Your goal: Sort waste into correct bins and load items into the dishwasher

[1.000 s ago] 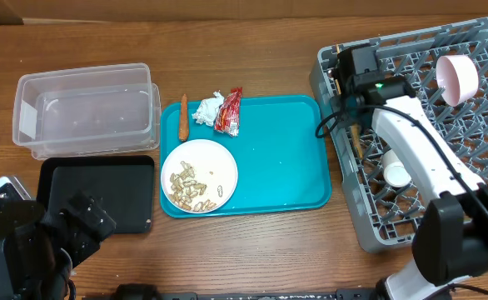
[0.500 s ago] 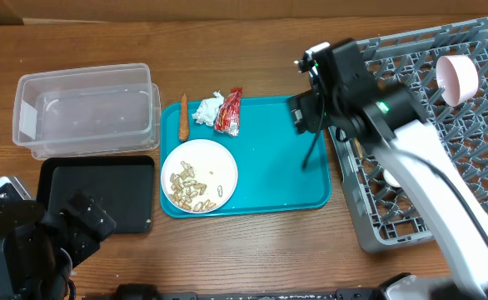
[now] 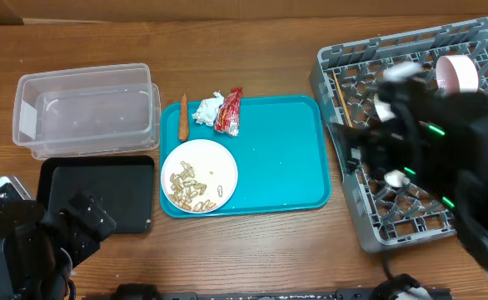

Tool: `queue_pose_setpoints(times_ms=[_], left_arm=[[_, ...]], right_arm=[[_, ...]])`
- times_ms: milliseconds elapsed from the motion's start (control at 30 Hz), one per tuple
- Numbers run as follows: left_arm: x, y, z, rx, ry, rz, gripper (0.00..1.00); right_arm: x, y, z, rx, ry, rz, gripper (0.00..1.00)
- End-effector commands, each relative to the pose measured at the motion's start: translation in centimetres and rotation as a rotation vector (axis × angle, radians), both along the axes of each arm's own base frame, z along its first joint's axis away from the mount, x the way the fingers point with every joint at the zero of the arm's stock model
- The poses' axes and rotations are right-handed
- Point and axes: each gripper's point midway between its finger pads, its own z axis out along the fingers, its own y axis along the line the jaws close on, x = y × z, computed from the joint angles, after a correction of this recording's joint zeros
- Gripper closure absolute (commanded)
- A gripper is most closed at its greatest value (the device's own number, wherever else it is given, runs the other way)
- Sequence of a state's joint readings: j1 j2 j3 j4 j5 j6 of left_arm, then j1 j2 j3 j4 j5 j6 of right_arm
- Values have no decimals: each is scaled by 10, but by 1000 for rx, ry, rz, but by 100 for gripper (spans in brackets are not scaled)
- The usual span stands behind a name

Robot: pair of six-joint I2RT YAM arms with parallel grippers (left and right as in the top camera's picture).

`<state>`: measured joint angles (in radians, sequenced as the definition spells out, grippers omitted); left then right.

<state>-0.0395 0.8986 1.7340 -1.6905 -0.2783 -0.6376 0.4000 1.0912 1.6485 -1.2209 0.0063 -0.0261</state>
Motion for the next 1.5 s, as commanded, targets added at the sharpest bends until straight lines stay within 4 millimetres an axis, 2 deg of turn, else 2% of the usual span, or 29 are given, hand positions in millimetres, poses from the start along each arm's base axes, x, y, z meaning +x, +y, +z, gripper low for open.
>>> queue_pose_setpoints(times_ms=[0,167,267,367,467,633,867,933,1167,1267,1467], left_arm=[[0,2,0,5,-1,14,0],[0,2,-1,5,0,14,0],[0,2,-1,5,0,14,1],[0,2,0,5,-1,14,0],[0,2,-1,5,0,14,0],[0,2,0,5,-1,14,0],[0,2,-1,5,0,14,0],[0,2,-1,5,0,14,0],[0,2,0,5,-1,14,0],[0,2,0,5,-1,14,0],[0,2,-1,5,0,14,0]], right_arm=[[-32,-35,30,34,-117,-89,0],[-56,-66,35,29,-182,-197,0],[-58,-81,25,28,-220,-261,0],[-52,-89,6,40,-267,-309,0],[-42,-89,-26,60,-317,-313,0],[-32,-81,-99,97,-350,-279,0],[-25,-76,-177,125,-418,-254,0],[-22,-73,-190,138,-442,-235,0],[-12,-66,-206,174,-558,-200,0],[-9,-67,-224,168,-537,-206,0],[-9,-67,-222,169,-540,-204,0]])
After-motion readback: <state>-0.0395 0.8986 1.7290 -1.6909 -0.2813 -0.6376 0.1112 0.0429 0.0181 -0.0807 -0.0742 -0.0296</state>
